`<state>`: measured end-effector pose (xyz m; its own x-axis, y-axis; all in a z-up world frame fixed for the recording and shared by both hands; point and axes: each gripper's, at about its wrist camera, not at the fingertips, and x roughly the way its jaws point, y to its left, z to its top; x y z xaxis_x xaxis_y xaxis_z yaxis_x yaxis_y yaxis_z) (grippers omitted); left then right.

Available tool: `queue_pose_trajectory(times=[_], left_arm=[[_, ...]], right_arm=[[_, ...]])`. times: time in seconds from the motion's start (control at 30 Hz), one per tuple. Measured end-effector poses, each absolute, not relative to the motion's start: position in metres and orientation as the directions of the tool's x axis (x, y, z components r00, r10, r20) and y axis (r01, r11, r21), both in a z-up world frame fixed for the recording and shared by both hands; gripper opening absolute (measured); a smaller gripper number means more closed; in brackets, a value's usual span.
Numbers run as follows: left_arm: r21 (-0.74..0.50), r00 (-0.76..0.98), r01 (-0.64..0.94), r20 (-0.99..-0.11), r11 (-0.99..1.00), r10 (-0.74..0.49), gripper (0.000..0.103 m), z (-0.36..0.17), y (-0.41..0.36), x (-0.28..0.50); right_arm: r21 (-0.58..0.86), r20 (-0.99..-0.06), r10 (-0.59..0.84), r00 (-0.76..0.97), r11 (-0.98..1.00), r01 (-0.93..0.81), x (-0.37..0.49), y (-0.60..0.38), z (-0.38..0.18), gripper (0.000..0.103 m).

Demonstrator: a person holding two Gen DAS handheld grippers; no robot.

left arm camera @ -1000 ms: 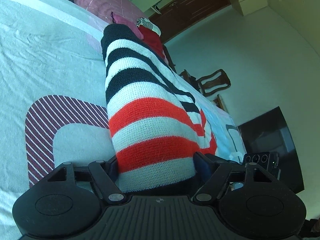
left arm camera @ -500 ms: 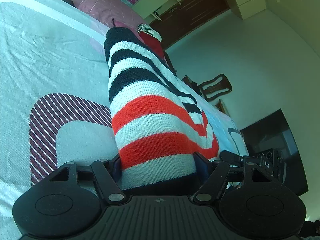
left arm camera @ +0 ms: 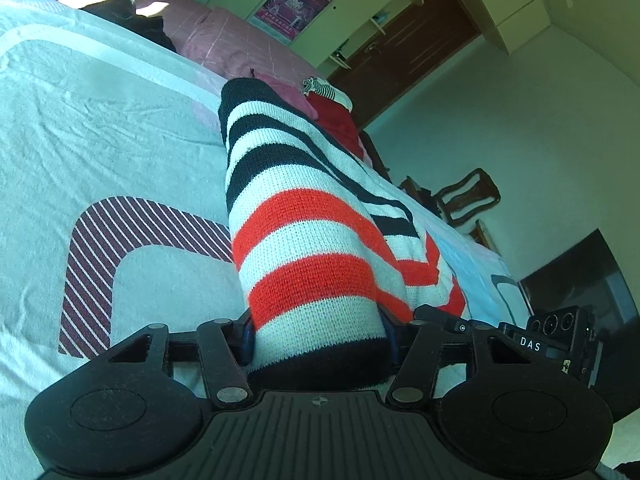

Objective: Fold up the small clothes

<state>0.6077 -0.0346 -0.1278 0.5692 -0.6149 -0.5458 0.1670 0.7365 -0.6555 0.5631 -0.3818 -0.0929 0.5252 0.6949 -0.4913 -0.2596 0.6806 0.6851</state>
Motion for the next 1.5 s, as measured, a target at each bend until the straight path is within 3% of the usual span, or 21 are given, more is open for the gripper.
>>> queue_pose_trajectory(times=[0.37,0.8,1.5], left_arm=[[-0.645,0.613,0.231,-0.485,0.729,-0.623,0.049,-0.078,-0.047,0.590],[-0.595,0.616,0.312,-0.468,0.741,-0.634,0.049,-0.038,-0.042,0.570],[-0.600,0.643,0.303,-0.445,0.740,-0.624,0.049,-0.023,0.111,0.543]], right_arm=[[0.679,-0.418,0.708,0.570,0.660,-0.322,0.538,-0.392,-0.049,0.033],[0.659,-0.404,0.689,0.602,0.676,-0.331,0.511,-0.388,-0.022,0.033],[0.615,-0.443,0.684,0.579,0.702,-0.360,0.499,-0.237,0.006,0.033]])
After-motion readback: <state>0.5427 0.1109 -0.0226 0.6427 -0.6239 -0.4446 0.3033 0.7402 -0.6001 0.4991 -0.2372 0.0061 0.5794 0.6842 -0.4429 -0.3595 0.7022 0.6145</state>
